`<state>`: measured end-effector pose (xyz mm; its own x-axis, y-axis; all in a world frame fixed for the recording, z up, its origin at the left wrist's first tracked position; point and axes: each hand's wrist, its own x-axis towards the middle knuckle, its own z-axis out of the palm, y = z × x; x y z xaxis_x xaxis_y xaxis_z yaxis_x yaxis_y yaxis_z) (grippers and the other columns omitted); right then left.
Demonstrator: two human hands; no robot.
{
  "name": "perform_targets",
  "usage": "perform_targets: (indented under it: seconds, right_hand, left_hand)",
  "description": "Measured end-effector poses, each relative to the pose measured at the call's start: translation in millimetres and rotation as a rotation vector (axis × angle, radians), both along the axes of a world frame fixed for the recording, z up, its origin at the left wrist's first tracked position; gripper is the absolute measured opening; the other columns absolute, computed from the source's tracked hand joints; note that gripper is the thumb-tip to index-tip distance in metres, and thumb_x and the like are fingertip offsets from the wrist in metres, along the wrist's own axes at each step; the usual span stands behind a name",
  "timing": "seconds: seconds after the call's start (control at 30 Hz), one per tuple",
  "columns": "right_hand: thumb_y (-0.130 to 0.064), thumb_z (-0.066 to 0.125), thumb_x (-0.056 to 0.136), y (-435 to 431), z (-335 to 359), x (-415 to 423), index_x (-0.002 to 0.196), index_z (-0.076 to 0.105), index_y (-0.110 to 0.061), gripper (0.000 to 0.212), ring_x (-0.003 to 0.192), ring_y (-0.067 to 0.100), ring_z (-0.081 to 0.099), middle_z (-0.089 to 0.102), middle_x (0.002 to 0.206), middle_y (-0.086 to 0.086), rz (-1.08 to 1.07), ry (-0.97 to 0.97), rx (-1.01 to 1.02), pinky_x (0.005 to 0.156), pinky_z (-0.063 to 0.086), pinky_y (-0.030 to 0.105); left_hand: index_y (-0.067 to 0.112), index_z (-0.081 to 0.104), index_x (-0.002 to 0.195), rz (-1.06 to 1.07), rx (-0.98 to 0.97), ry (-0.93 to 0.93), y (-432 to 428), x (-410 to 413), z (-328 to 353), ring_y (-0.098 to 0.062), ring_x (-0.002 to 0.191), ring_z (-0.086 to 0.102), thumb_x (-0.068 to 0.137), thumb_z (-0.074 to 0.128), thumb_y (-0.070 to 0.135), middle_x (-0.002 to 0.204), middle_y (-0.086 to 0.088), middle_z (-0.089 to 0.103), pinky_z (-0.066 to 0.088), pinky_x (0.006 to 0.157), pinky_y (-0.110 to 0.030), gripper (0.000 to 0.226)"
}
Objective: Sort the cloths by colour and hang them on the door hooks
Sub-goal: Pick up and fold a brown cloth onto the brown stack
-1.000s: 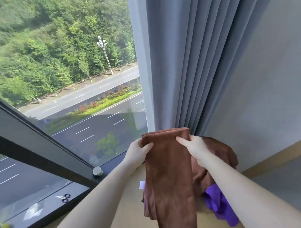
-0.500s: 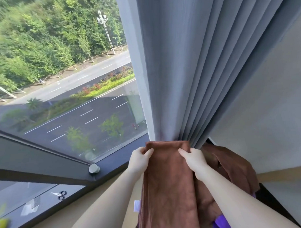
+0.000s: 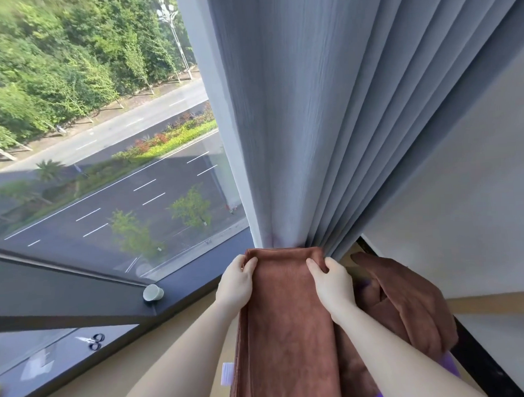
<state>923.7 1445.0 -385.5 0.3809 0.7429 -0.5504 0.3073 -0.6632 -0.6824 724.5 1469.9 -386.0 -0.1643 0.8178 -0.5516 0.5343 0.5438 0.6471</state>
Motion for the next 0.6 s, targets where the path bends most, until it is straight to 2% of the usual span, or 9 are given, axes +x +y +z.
perform_targets:
  seconds: [0.13,0.23,0.33,0.4,0.47,0.5,0.6]
  right_hand:
    - [-0.052,0.056,0.098,-0.6,-2.0,-2.8,0.079,0.055,-0.013,0.043,0.081,0.026,0.062,0.065,0.079,0.002,0.023,-0.069,-0.004,0.075,0.051,0.044]
    - [-0.050,0.054,0.099,1.7,-0.4,-4.3,0.080,0.051,-0.013,0.042,0.085,0.031,0.063,0.065,0.082,0.006,0.062,-0.112,-0.020,0.076,0.053,0.045]
    - [-0.046,0.056,0.100,4.2,3.9,-6.1,0.092,0.052,-0.013,0.034,0.095,0.036,0.064,0.067,0.094,0.010,0.117,-0.171,-0.039,0.078,0.052,0.043]
    - [-0.040,0.061,0.099,4.6,10.1,-7.7,0.115,0.054,-0.013,0.032,0.106,0.037,0.064,0.066,0.112,0.012,0.131,-0.192,-0.005,0.085,0.053,0.044]
    - [-0.035,0.065,0.097,1.7,16.6,-7.9,0.142,0.044,-0.014,0.054,0.122,0.036,0.057,0.053,0.137,0.013,0.170,-0.232,0.051,0.096,0.050,0.043]
    - [-0.034,0.066,0.096,-1.4,19.9,-7.6,0.149,0.038,-0.014,0.063,0.129,0.033,0.052,0.045,0.144,0.012,0.224,-0.293,0.091,0.101,0.047,0.043]
    - [-0.037,0.068,0.094,-10.8,28.8,-5.3,0.156,0.031,-0.014,0.076,0.145,0.029,0.035,0.031,0.155,0.010,0.514,-0.564,0.247,0.117,0.035,0.040]
  left_hand:
    - [0.026,0.057,0.089,-0.018,0.002,0.078,0.9,2.6,-0.5,-0.016,0.092,0.062,0.104,0.044,0.050,0.089,0.010,0.065,0.051,0.090,-0.044,0.031]
    - [0.025,0.056,0.098,-0.051,-0.001,0.145,0.4,7.6,4.3,-0.020,0.098,0.062,0.105,0.042,0.051,0.099,0.011,0.067,0.049,0.084,-0.040,0.031]
    - [0.023,0.051,0.126,-0.045,0.056,0.181,-3.5,16.4,9.1,-0.027,0.116,0.060,0.105,0.046,0.043,0.124,0.002,0.063,0.042,0.086,-0.034,0.030]
    - [0.020,0.039,0.147,-0.058,0.133,0.172,-7.9,22.3,13.1,-0.025,0.131,0.052,0.103,0.054,0.036,0.144,-0.003,0.049,0.041,0.096,-0.034,0.049]
    - [0.014,0.028,0.156,-0.162,0.225,0.270,-14.7,26.0,14.8,-0.027,0.139,0.040,0.099,0.062,0.030,0.151,-0.008,0.036,0.036,0.109,-0.037,0.068]
    - [0.011,0.028,0.156,-0.242,0.276,0.349,-19.1,27.3,14.4,-0.029,0.141,0.036,0.096,0.065,0.029,0.153,-0.011,0.033,0.033,0.113,-0.039,0.073]
    - [0.009,0.038,0.152,-0.492,0.408,0.469,-29.7,30.1,15.3,-0.034,0.147,0.029,0.090,0.070,0.031,0.158,-0.014,0.033,0.026,0.121,-0.042,0.073]
